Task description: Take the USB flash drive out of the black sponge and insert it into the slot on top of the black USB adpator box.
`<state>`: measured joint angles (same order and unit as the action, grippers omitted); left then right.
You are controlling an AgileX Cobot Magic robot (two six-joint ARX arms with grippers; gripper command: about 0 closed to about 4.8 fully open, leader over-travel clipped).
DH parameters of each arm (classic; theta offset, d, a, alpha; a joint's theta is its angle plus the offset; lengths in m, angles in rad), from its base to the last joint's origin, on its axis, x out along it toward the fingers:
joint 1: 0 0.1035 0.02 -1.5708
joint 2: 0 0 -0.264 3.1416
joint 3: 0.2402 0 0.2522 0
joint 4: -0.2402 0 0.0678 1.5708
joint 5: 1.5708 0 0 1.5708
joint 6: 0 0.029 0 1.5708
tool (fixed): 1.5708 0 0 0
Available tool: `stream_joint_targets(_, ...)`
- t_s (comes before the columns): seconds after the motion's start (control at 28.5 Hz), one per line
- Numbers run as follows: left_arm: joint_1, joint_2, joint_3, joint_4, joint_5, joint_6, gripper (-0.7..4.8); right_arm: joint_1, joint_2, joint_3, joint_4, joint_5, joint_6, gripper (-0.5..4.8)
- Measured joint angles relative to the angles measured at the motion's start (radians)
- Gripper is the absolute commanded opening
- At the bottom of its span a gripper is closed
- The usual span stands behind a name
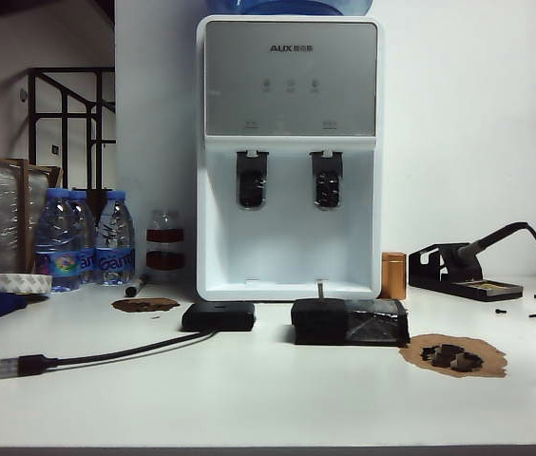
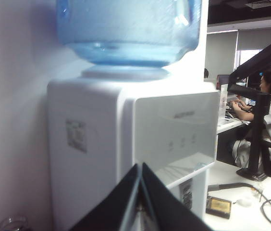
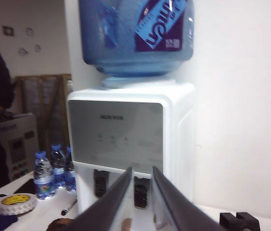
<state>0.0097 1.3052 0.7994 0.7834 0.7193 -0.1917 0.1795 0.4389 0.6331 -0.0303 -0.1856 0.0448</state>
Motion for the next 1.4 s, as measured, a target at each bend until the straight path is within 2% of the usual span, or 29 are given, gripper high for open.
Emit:
stream_joint_targets(0.11, 0.000, 0.079, 0.002, 0.034, 0.007, 0.000, -0.04, 0.026, 0.046, 0.002, 0.017, 0.039, 0.005, 0.68)
stream_joint_targets(0.21, 0.000, 0.161, 0.002, 0.028, 0.037, 0.000, -0.04, 0.095, 0.102, 0.004, 0.026, 0.092, 0.083, 0.67)
stream_joint_targets(0.32, -0.002, 0.227, 0.002, 0.050, 0.066, 0.001, -0.04, 0.188, 0.181, 0.005, 0.017, 0.112, 0.146, 0.66)
stream_joint_targets(0.42, -0.020, 0.307, 0.002, 0.094, 0.083, 0.014, -0.04, 0.352, 0.273, 0.005, 0.015, 0.161, 0.149, 0.64)
stream_joint_targets(0.49, -0.042, 0.356, 0.002, 0.127, 0.101, 0.062, -0.04, 0.518, 0.352, 0.005, 0.024, 0.311, 0.096, 0.50)
stream_joint_targets(0.6, -0.076, 0.409, 0.002, 0.175, 0.107, 0.138, -0.04, 0.735, 0.456, 0.001, 0.082, 0.609, -0.004, 0.48)
stream_joint_targets(0.67, -0.096, 0.448, 0.002, 0.209, 0.108, 0.167, -0.04, 0.864, 0.535, 0.002, 0.213, 0.834, -0.021, 0.49)
stream_joint_targets(0.74, -0.117, 0.490, 0.002, 0.220, 0.108, 0.179, -0.04, 0.936, 0.603, 0.002, 0.343, 0.960, -0.047, 0.77)
stream_joint_targets(0.81, -0.138, 0.520, 0.002, 0.224, 0.104, 0.183, -0.04, 0.950, 0.665, 0.002, 0.463, 1.054, -0.060, 1.56)
stream_joint_targets(0.88, -0.171, 0.583, 0.007, 0.258, 0.103, 0.188, -0.04, 0.941, 0.769, 0.002, 0.609, 1.125, -0.018, 1.57)
stream_joint_targets(0.95, -0.195, 0.629, 0.007, 0.264, 0.095, 0.205, -0.04, 0.941, 0.829, 0.001, 0.655, 1.153, -0.013, 1.56)
stream_joint_targets(1.05, -0.222, 0.688, 0.006, 0.323, 0.092, 0.226, -0.04, 0.938, 0.904, 0.000, 0.724, 1.176, 0.041, 1.37)
stream_joint_targets(1.23, -0.256, 0.755, 0.008, 0.428, 0.088, 0.237, -0.04, 0.922, 1.036, -0.005, 0.749, 1.213, 0.158, 0.30)
stream_joint_targets(1.4, -0.294, 0.801, 0.013, 0.449, 0.080, 0.256, -0.04, 0.892, 1.135, -0.009, 0.824, 1.218, 0.180, -0.05)
